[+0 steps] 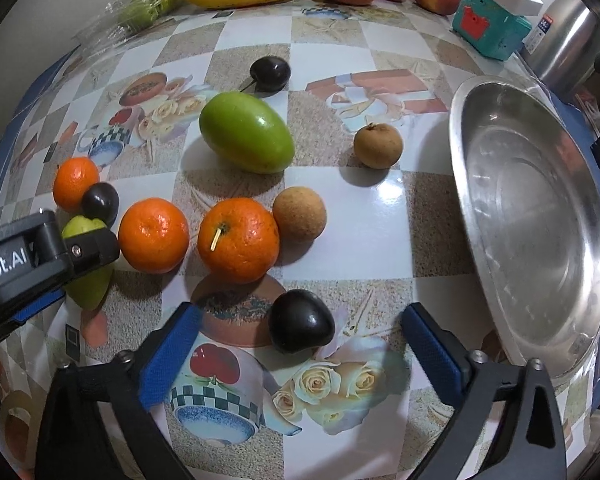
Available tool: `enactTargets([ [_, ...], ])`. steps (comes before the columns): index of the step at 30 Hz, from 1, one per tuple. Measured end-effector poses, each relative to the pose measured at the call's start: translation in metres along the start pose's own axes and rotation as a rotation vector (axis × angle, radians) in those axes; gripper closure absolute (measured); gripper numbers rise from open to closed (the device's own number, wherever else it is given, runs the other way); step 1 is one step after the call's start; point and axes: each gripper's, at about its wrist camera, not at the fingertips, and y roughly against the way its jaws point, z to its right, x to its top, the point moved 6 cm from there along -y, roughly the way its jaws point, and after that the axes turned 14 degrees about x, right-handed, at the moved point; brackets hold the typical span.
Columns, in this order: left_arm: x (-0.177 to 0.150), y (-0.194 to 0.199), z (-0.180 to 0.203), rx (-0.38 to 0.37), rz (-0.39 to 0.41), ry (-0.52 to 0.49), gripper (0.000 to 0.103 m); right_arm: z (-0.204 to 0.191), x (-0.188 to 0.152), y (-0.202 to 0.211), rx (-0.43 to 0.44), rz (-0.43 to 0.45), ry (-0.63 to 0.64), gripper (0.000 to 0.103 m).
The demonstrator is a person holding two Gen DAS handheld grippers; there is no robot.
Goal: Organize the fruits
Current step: 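Close the left tool on the green apple while the right tool closes on the dark plum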
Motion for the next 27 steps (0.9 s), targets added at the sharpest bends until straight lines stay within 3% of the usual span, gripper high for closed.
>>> enactTargets([
  [5, -0.001, 0.001, 0.002, -0.006, 0.0, -0.003, 0.028, 0.0, 0.007, 0.007, -0.002, 0.019, 0.007, 0.028],
  [7, -0.002, 0.001, 0.004, -0.012, -0.001, -0.005, 0.028, -0.002, 0.008, 0.01, 0.0, 0.028, 0.011, 0.045],
  [9, -0.002, 0.001, 0.005, -0.013, -0.002, -0.005, 0.028, -0.002, 0.01, 0.012, 0.004, 0.028, 0.016, 0.049],
  [11, -0.002, 0.002, 0.006, -0.014, -0.002, -0.005, 0.036, -0.004, 0.008, 0.016, 0.0, 0.029, 0.016, 0.052],
  [13, -0.002, 0.003, 0.007, -0.034, -0.006, -0.004, 0.041, -0.005, 0.007, 0.018, 0.002, 0.03, 0.013, 0.062],
  [19, -0.004, 0.006, 0.015, -0.073, -0.01, -0.014, 0.057, -0.006, 0.002, 0.025, 0.02, 0.034, -0.003, 0.073],
  [27, -0.005, 0.008, 0.018, -0.071, -0.011, -0.013, 0.057, 0.001, 0.002, 0.027, 0.055, 0.031, -0.047, 0.074],
])
